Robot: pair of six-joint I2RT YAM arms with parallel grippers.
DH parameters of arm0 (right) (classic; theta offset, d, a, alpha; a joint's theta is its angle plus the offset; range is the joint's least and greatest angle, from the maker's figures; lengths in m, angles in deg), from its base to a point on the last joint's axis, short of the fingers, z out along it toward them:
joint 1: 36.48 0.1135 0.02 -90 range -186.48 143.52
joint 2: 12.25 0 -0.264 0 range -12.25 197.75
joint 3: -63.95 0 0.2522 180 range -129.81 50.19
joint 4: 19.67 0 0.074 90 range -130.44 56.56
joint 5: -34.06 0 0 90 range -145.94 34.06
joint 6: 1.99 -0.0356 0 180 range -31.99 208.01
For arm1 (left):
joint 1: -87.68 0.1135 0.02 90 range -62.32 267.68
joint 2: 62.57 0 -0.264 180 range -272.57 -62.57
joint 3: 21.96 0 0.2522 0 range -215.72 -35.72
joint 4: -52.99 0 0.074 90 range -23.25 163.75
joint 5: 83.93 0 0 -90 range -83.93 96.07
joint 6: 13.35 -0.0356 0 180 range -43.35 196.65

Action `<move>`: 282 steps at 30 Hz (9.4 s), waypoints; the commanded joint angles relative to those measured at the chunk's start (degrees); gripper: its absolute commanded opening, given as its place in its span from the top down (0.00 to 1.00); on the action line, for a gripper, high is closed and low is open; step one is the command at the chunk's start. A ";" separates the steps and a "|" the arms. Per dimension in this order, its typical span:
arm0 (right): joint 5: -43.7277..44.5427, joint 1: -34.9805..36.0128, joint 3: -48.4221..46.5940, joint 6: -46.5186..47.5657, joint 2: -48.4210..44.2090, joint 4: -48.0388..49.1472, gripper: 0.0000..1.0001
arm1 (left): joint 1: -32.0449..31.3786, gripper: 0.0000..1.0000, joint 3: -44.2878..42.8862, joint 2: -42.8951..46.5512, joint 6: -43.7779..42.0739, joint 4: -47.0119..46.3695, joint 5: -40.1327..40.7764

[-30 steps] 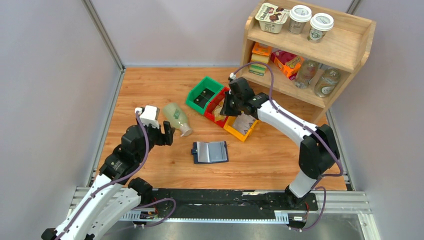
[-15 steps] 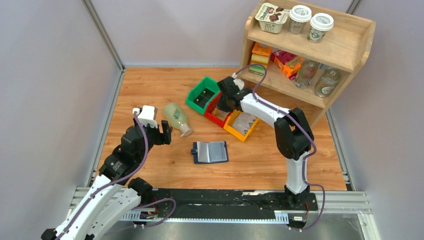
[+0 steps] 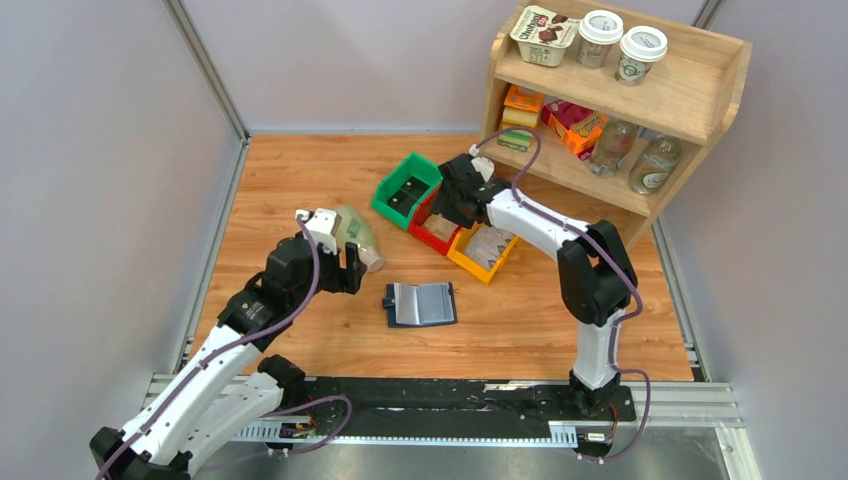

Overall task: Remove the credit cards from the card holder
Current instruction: Place the credit card in the storage box, then remove the credit card from the card holder.

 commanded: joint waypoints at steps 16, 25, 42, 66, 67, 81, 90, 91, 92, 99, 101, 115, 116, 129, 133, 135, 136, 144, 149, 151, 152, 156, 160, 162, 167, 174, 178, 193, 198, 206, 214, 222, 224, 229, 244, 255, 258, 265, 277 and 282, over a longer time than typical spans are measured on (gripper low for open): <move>-2.21 13.72 29.57 10.86 -32.15 4.88 0.15 | -7.93 0.18 -6.87 -22.80 13.32 1.10 -9.77; -4.14 17.77 38.11 6.37 -29.26 10.24 0.22 | -9.87 0.18 -3.10 -29.77 17.72 -2.14 -2.75; -4.05 19.36 34.33 9.01 -22.67 11.04 0.44 | -9.87 0.64 6.31 -35.13 24.66 -13.66 -5.99; 1.57 19.45 30.73 9.89 -19.68 5.59 0.45 | -9.87 0.81 7.63 -36.36 26.33 -15.77 -9.33; 1.48 19.36 30.64 9.80 -19.50 5.50 0.45 | -9.87 0.82 7.45 -36.45 26.33 -15.86 -9.25; -0.97 19.45 30.81 10.41 -16.60 6.90 0.44 | -9.87 0.84 7.36 -36.89 25.89 -16.12 -9.68; -14.77 19.45 31.17 10.94 -16.51 15.34 0.44 | -9.87 0.85 7.45 -37.06 26.25 -16.92 -10.39; -15.21 19.45 30.90 11.12 -16.77 15.52 0.44 | -9.87 0.85 7.54 -37.06 26.33 -17.00 -10.47; -15.39 19.45 30.55 11.38 -17.12 15.52 0.44 | -9.87 0.85 7.54 -36.98 26.42 -17.09 -10.56; -5.31 19.36 27.04 14.11 -21.25 7.54 0.43 | -9.87 0.86 7.98 -36.62 26.60 -16.92 -10.30; -1.09 19.36 26.33 14.46 -22.04 4.29 0.41 | -9.87 0.86 7.98 -36.54 26.60 -16.92 -10.12; 2.89 19.27 26.07 12.17 -17.13 -0.04 0.39 | -9.87 0.87 7.71 -37.41 26.42 -17.35 -10.65; 2.54 19.36 25.98 12.09 -16.69 0.22 0.39 | -9.87 0.87 7.54 -37.41 26.42 -17.27 -10.56; -0.18 19.36 25.27 12.00 -13.17 0.40 0.36 | -9.87 0.87 7.27 -38.12 26.33 -17.53 -10.74; -3.08 19.36 25.71 12.09 -13.17 2.42 0.39 | -9.87 0.88 6.92 -38.47 26.16 -17.79 -11.44; -4.23 19.36 25.80 11.74 -13.00 3.21 0.40 | -9.87 0.88 6.92 -38.56 26.07 -17.97 -11.53; -4.84 19.36 25.63 11.74 -12.99 3.22 0.40 | -9.87 0.88 6.84 -38.64 25.98 -18.06 -11.70; -10.73 19.27 25.63 11.21 -11.94 7.87 0.43 | -9.87 0.88 7.10 -38.56 25.81 -19.11 -12.67; -14.94 19.18 25.36 12.00 -12.55 10.95 0.45 | -9.87 0.89 7.54 -38.21 26.07 -19.81 -12.85; -16.96 19.18 25.28 12.09 -12.64 13.14 0.45 | -9.87 0.89 7.71 -38.12 26.16 -20.17 -13.02; -18.28 19.18 25.27 12.26 -12.56 13.84 0.45 | -9.87 0.89 7.89 -38.03 26.24 -20.34 -13.02; -21.02 19.27 24.57 12.61 -10.63 15.43 0.45 | -9.87 0.89 8.33 -36.98 26.51 -21.05 -12.94; -21.98 18.66 25.80 11.74 -9.13 17.62 0.49 | -9.87 0.86 9.03 -33.99 26.60 -20.09 -11.62; -22.34 18.13 26.33 11.65 -8.69 18.24 0.52 | -9.78 0.84 9.38 -31.71 26.77 -19.03 -10.57; -23.22 17.69 26.24 12.61 -9.74 18.60 0.61 | -9.78 0.76 8.51 -25.29 26.77 -16.13 -8.54; -23.57 16.46 25.36 13.84 -12.55 17.11 0.62 | -9.78 0.71 4.73 -23.09 27.21 -15.07 -10.29; -21.03 15.67 25.63 15.07 -15.80 15.00 0.62 | -9.78 0.71 2.44 -24.84 28.79 -16.56 -12.58; -14.34 9.34 35.37 15.25 -24.86 11.65 0.74 | -9.78 0.73 -5.39 -42.50 33.10 -23.68 -21.98; -13.64 8.11 38.63 15.16 -25.91 12.09 0.76 | -9.78 0.70 -4.24 -47.17 34.77 -28.94 -24.36; -14.86 7.41 40.57 14.90 -24.77 13.59 0.77 | -9.87 0.59 -3.54 -52.18 35.91 -31.33 -25.68; -15.31 7.32 43.03 14.20 -24.07 14.90 0.77 | -9.78 0.49 -1.69 -54.99 37.67 -34.23 -25.94; -16.36 7.41 44.35 13.32 -23.28 16.49 0.77 | -9.78 0.62 -0.46 -54.82 40.22 -38.10 -27.18; -16.27 7.41 44.61 13.23 -23.19 16.49 0.77 | -9.78 0.68 0.33 -53.24 41.18 -38.80 -26.74; -16.19 7.41 45.14 13.05 -22.75 16.84 0.77 | -9.78 0.79 2.70 -49.90 44.61 -42.92 -26.47; -19.17 7.32 46.81 11.12 -21.70 19.91 0.77 | -9.78 0.79 6.48 -49.19 49.09 -55.93 -28.40; -19.09 7.23 47.95 10.86 -20.55 20.44 0.77 | -9.78 0.99 7.01 -48.85 46.38 -52.97 -27.00; -19.09 6.97 48.39 10.86 -19.76 20.53 0.78 | -9.08 1.00 8.50 -46.56 44.97 -51.02 -26.21; -19.35 6.70 49.18 10.94 -17.48 21.14 0.78 | -6.79 1.00 12.72 -43.75 44.61 -47.77 -25.42; -18.21 6.70 49.18 11.47 -15.37 20.44 0.80 | -4.77 1.00 16.76 -39.53 43.30 -42.67 -24.01; -20.40 6.70 48.83 11.65 -16.77 21.41 0.80 | -4.59 1.00 16.42 -39.52 42.59 -42.05 -24.09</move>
